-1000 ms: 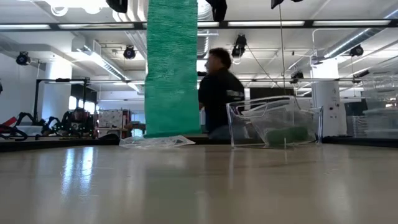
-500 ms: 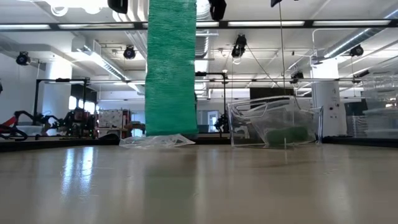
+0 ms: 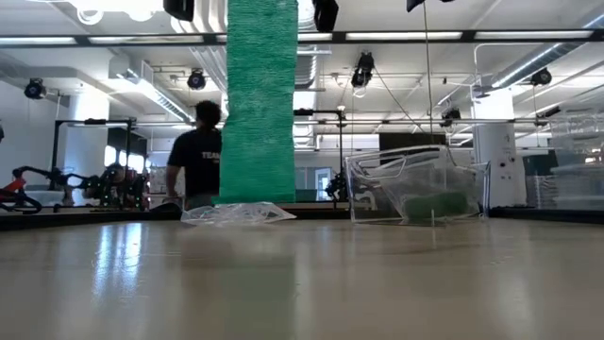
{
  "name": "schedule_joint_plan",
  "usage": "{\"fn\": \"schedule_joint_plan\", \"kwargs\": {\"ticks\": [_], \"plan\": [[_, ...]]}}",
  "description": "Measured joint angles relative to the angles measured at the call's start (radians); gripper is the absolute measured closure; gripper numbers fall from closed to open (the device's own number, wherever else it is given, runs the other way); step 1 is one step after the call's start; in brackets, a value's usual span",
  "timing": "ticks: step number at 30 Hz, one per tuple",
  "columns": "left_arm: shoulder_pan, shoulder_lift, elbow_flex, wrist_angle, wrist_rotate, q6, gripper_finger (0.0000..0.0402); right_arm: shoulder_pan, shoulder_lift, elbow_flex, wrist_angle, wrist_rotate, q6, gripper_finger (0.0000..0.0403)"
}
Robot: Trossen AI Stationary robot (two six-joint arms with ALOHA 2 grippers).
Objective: Roll bandage
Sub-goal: Roll the dark green bandage
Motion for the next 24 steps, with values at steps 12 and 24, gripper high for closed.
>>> {"fn": "schedule_joint_plan", "kwargs": {"ticks": [12, 24], "plan": [[0.0, -0.002, 0.0, -0.033, 0.0, 0.043, 0.0402, 0.006, 0.004, 0.0, 0.026, -0.001, 0.025, 0.014], [0.0, -0.002, 0.0, -0.031, 0.004, 0.04, 0.0401, 0.01, 0.005, 0.0, 0.023, -0.006, 0.02, 0.0231]]}}
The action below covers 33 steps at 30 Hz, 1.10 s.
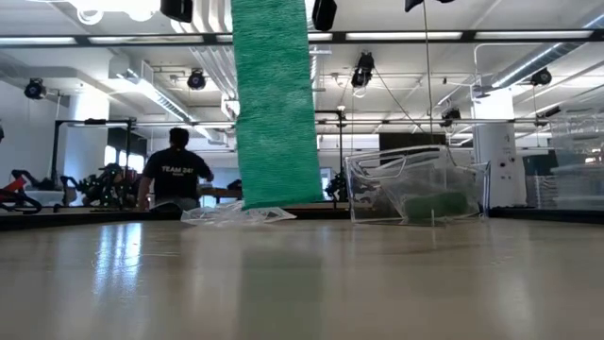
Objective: Roll bandage
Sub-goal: Roll the dark green bandage
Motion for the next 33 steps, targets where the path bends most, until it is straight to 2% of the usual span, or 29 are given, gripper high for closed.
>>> {"fn": "schedule_joint_plan", "kwargs": {"ticks": [9, 15, 19, 25, 30, 33], "plan": [[0.0, 0.0, 0.0, 0.003, -0.002, -0.079, 0.0382, 0.0, 0.0, 0.0, -0.01, -0.001, -0.018, 0.0327], [0.0, 0.0, 0.0, 0.007, -0.003, -0.258, 0.0364, 0.0, 0.0, 0.0, -0.011, -0.003, -0.041, 0.0382], [0.0, -0.005, -0.001, 0.006, -0.003, -0.401, 0.0353, 0.0, 0.0, 0.0, -0.014, -0.002, -0.056, 0.0388], [0.0, -0.04, -0.001, -0.028, -0.007, -0.811, 0.0322, 0.0, 0.0, 0.0, -0.017, -0.004, -0.144, 0.0374], [0.001, -0.092, -0.001, -0.098, -0.089, -1.237, 0.0287, -0.014, -0.006, -0.001, -0.019, -0.065, -0.268, 0.0381], [0.002, -0.124, -0.001, -0.147, -0.098, -1.35, 0.0264, -0.024, -0.007, -0.001, -0.019, -0.127, -0.347, 0.0386]]}}
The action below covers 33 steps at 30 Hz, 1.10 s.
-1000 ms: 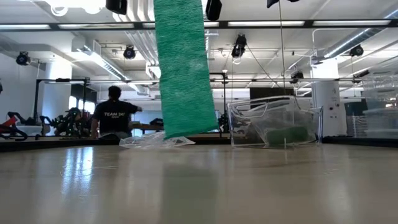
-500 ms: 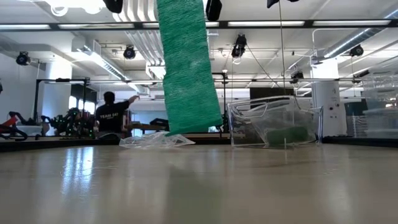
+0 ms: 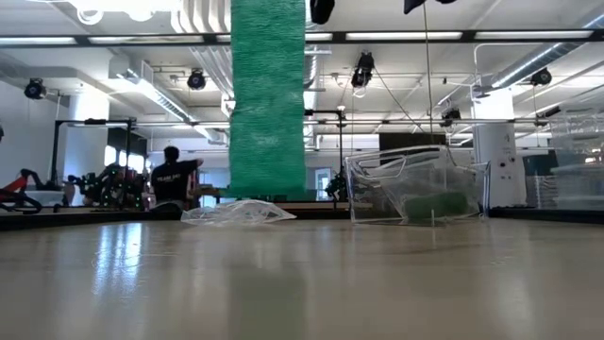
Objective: Roll bandage
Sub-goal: Roll the dark green bandage
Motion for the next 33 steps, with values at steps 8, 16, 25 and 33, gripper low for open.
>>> {"fn": "schedule_joint_plan", "kwargs": {"ticks": [8, 16, 25, 33], "plan": [[-0.001, -0.014, 0.0, 0.009, 0.201, -0.313, 0.0193, -0.015, 0.0, 0.007, -0.105, -0.043, -0.268, 0.0385], [-0.002, 0.068, 0.0, 0.042, 0.19, -0.396, 0.0139, -0.023, -0.001, 0.114, -0.342, -0.042, -0.486, 0.0385], [-0.001, 0.11, 0.0, 0.086, 0.157, -0.386, 0.016, -0.022, -0.001, 0.16, -0.467, -0.042, -0.523, 0.0385], [-0.001, 0.135, 0.0, 0.094, 0.161, -0.424, 0.0191, -0.019, -0.001, 0.16, -0.469, -0.041, -0.621, 0.0384]]}}
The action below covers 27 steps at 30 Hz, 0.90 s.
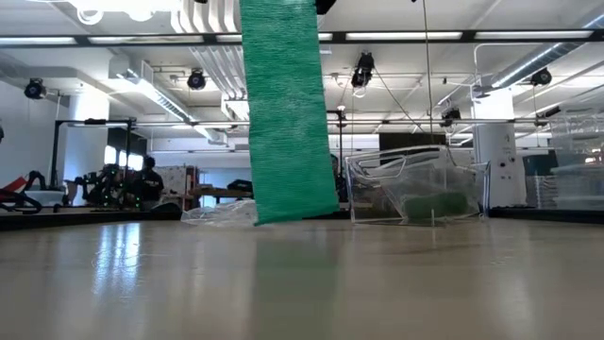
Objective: Roll bandage
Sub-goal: Roll the dark green bandage
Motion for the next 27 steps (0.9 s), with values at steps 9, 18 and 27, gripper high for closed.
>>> {"fn": "schedule_joint_plan", "kwargs": {"ticks": [9, 18, 27], "plan": [[0.0, 0.0, 0.0, 0.0, -0.004, -0.018, 0.0218, 0.007, 0.0, 0.0, 0.001, 0.001, -0.053, 0.0384], [0.0, -0.002, 0.0, -0.008, -0.001, -0.088, 0.0244, 0.015, 0.0, 0.0, 0.001, 0.007, -0.129, 0.0384], [0.0, 0.038, 0.0, 0.027, 0.041, -0.117, 0.0267, 0.019, 0.0, 0.0, 0.002, 0.008, -0.186, 0.0384]]}}
